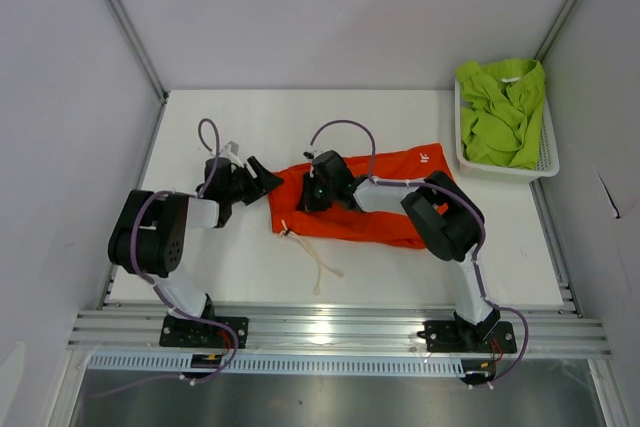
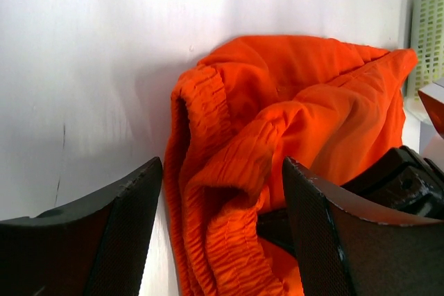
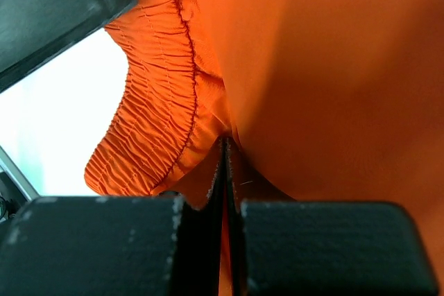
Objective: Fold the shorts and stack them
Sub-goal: Fold the shorts
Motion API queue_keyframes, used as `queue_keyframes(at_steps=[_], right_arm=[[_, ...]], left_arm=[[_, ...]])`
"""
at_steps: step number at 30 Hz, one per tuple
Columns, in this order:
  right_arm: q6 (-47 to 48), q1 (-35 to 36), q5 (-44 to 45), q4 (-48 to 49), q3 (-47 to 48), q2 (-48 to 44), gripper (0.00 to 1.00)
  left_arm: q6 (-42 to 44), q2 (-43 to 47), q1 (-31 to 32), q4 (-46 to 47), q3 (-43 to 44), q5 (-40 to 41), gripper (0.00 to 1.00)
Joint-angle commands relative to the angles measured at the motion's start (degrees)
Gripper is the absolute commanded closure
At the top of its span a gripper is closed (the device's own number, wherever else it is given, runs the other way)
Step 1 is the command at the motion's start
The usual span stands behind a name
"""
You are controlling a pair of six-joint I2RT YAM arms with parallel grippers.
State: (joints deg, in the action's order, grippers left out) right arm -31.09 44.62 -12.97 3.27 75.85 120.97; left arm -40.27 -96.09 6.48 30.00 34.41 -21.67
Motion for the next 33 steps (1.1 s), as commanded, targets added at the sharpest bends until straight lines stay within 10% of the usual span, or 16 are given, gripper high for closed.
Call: queue_keyframes(at_steps=[1, 33], right_arm=[[1.04, -0.41, 1.37, -3.88, -0.53, 2.78, 1.0], [-4.68, -1.47, -2.58, 5.34, -3.87, 4.01, 1.0]], left_arm=[[1.6, -2.69, 0.99, 6.02, 1.97, 1.11, 0.28], [-4.9, -5.06, 4.15, 30.12, -11.74, -4.43, 0.44]])
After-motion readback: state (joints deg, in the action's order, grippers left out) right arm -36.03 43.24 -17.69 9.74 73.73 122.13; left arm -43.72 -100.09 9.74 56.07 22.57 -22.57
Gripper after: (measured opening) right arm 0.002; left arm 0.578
